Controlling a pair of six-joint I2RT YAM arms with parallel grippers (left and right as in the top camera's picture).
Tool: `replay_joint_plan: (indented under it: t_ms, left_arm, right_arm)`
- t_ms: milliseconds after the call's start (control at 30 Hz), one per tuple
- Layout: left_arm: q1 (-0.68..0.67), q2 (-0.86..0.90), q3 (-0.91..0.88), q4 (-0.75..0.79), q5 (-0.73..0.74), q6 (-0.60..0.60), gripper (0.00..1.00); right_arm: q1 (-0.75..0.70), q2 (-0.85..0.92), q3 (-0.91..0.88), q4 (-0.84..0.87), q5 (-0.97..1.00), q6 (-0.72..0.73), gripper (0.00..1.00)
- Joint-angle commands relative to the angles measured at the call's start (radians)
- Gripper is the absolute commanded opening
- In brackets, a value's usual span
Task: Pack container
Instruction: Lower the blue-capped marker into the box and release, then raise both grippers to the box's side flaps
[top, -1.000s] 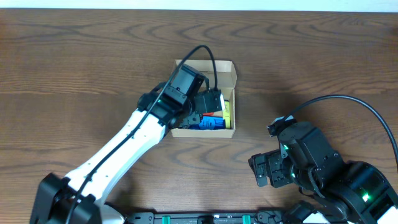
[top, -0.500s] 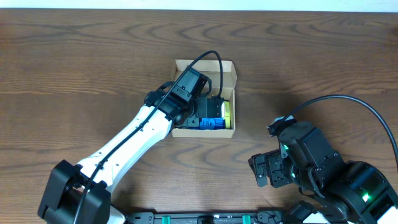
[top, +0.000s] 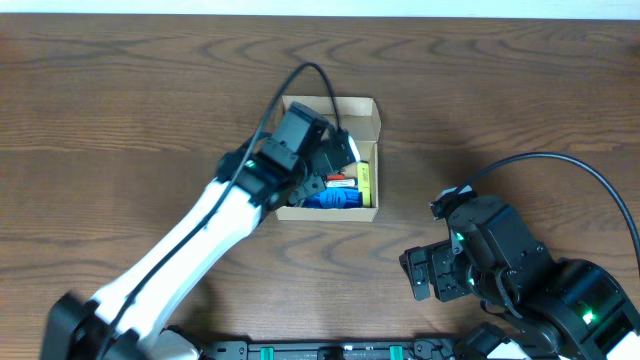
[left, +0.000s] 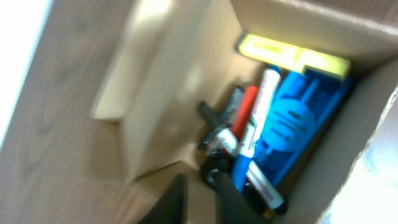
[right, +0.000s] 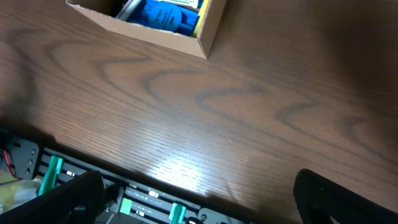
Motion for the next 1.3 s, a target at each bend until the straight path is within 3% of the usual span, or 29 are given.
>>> replay_joint_plan:
  t_ms: [0,267,500,700,733,767,800,867,900,1267]
  left_arm:
    - [0.024,-0.095,0.041,-0.002,-0.056,-0.261,0.06]
    - [0.181,-0.164,0.041,-0.078,-0.026,-0.583,0.06]
    - [0.403,-0.096,0.041,-0.092,0.252,-0.726,0.06]
    - [0.54,0.053,0.052,-0.066,0.442,-0.824,0.06]
    - [0.552,0.085,0.06,-0.064,0.458,-0.838,0.06]
    - [0.562,0.117,0.072,-0.064,0.478,-0.845,0.06]
    - [0.568,0.151,0.087,-0.062,0.499,-0.847,0.06]
    - [0.574,0.219,0.128,-0.061,0.528,-0.851,0.06]
    - [0.574,0.251,0.152,-0.064,0.529,-0.86,0.06]
    - [0.573,0.566,0.426,-0.143,0.578,-0.905,0.05]
  right_arm:
    - [0.008,0.0,0.007,-0.002,0.004,-0.013,0.99]
    - [0.008,0.0,0.007,-0.002,0.004,-0.013,0.99]
    - [0.008,0.0,0.007,0.01,-0.015,0.042,0.99]
    - [0.008,0.009,0.002,0.133,-0.003,0.062,0.99]
    - [0.007,0.017,-0.003,0.158,0.008,0.062,0.95]
    - [0.005,0.03,-0.01,0.188,0.019,0.062,0.84]
    - [0.002,0.045,-0.018,0.214,0.031,0.062,0.67]
    - [-0.014,0.089,-0.034,0.271,0.06,0.066,0.15]
    - [-0.026,0.115,-0.042,0.297,0.075,0.077,0.02]
    - [-0.315,0.513,-0.053,0.567,0.015,0.142,0.01]
